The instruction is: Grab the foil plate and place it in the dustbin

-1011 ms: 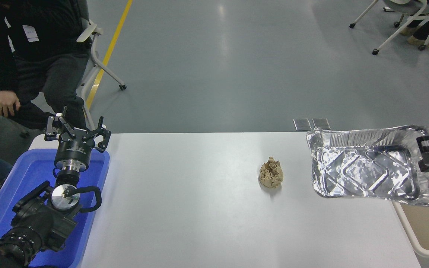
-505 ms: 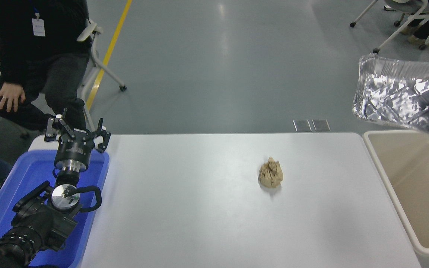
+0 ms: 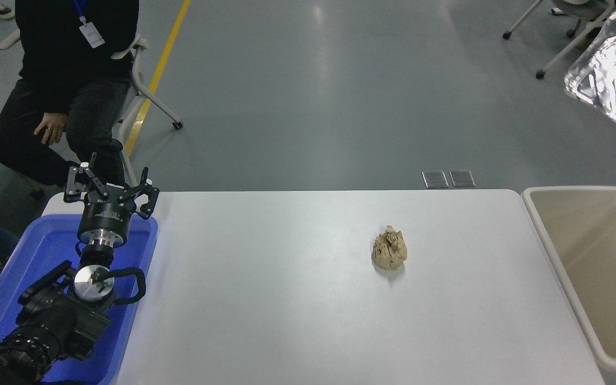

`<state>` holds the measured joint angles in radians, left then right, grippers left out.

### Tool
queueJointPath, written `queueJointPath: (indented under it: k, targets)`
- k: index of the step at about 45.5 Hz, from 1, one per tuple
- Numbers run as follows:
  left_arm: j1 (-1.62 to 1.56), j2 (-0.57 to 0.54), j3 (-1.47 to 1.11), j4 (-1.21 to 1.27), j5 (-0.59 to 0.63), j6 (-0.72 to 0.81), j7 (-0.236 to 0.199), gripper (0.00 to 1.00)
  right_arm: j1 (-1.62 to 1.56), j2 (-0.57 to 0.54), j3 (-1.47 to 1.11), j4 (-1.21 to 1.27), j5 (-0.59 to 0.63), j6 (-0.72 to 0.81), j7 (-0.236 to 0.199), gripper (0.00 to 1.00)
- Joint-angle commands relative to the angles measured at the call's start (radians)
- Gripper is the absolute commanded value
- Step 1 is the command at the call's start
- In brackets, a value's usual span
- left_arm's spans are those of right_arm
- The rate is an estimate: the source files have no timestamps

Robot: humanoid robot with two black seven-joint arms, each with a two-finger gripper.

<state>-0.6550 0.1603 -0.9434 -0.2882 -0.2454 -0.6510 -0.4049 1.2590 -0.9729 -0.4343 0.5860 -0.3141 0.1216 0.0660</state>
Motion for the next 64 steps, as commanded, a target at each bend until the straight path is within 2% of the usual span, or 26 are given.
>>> queueJointPath:
  k: [1,12,18,23,30,50,53,56,59,61,64]
  targets:
    - [0.000,-0.001,0.002,0.001,0.000,0.001,0.000,0.99,-0.328,0.072,0.213,-0.155,0.151,-0.122,0.000,0.00]
    - [0.000,-0.001,0.002,0.000,0.000,0.001,0.000,0.99,-0.489,0.209,0.215,-0.247,0.381,-0.148,-0.002,0.00]
    - [0.000,-0.001,0.002,0.000,0.000,0.001,0.000,0.99,-0.546,0.295,0.218,-0.302,0.443,-0.178,-0.003,0.00]
    - [0.000,-0.001,0.002,0.000,0.000,0.001,0.000,0.99,-0.582,0.330,0.242,-0.307,0.484,-0.209,-0.021,0.00]
    - [0.000,-0.001,0.002,0.000,0.000,0.001,0.000,0.99,-0.629,0.376,0.269,-0.310,0.498,-0.230,-0.043,0.00]
    - [0.000,-0.001,0.000,0.000,0.000,0.001,0.000,0.99,-0.691,0.425,0.292,-0.334,0.500,-0.252,-0.041,0.00]
    - [0.000,-0.001,0.000,0.001,0.000,0.001,0.000,0.99,-0.691,0.425,0.295,-0.339,0.500,-0.252,-0.041,0.13]
    - [0.000,-0.001,0.000,0.001,0.000,0.001,0.000,0.99,-0.691,0.425,0.307,-0.351,0.501,-0.252,-0.041,0.39]
    - [0.000,-0.001,0.002,0.001,0.000,0.001,0.000,0.99,-0.691,0.425,0.330,-0.356,0.500,-0.250,-0.041,0.60]
    - [0.000,-0.001,0.000,0.001,0.000,0.001,0.000,0.99,-0.693,0.425,0.345,-0.361,0.500,-0.250,-0.041,0.82]
    - [0.000,-0.001,0.002,0.001,0.000,0.001,0.000,0.99,-0.691,0.424,0.361,-0.361,0.500,-0.249,-0.041,0.85]
